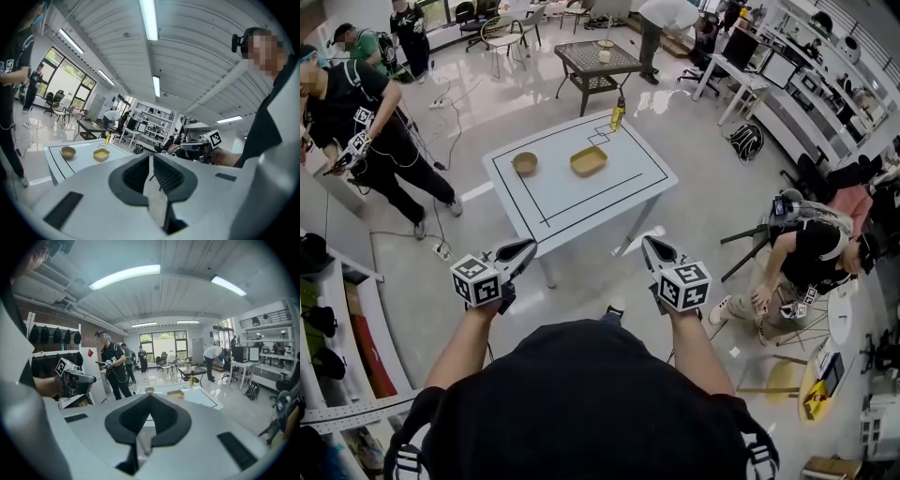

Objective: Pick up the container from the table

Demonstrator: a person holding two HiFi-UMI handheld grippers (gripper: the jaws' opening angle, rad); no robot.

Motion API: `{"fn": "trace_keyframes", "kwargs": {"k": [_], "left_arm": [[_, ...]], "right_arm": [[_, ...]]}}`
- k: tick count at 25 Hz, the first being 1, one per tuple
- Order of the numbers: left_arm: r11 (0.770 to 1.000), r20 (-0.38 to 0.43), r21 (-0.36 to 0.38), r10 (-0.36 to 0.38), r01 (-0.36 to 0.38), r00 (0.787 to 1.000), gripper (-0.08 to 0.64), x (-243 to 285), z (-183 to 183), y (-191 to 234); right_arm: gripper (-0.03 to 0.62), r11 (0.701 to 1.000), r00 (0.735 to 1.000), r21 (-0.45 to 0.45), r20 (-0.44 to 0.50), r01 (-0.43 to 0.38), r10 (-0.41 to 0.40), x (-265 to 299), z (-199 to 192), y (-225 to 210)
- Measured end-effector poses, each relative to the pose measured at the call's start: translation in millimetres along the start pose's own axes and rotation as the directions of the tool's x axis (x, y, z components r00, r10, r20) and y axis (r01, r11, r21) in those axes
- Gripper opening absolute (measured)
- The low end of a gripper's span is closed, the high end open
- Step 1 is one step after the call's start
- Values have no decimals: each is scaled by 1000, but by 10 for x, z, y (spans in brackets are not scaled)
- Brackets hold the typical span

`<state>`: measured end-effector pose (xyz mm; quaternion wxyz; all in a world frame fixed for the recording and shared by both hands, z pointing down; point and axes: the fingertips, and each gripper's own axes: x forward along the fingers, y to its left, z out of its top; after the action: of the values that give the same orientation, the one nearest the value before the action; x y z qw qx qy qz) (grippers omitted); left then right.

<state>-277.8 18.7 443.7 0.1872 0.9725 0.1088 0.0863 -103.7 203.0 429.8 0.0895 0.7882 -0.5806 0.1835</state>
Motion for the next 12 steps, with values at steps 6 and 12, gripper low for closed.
{"fn": "trace_keyframes", "kwargs": {"k": [6, 12], "left_arm": [[1000, -11, 15, 11, -11, 1000, 34, 72, 47, 48], [999, -20, 21, 25, -25, 999, 34, 186, 85, 153]], "right_arm": [[5, 1000, 1000, 15, -4, -3, 3, 127, -26, -91], [5, 1000, 1000, 21, -16, -10, 11, 273, -69, -209]]}}
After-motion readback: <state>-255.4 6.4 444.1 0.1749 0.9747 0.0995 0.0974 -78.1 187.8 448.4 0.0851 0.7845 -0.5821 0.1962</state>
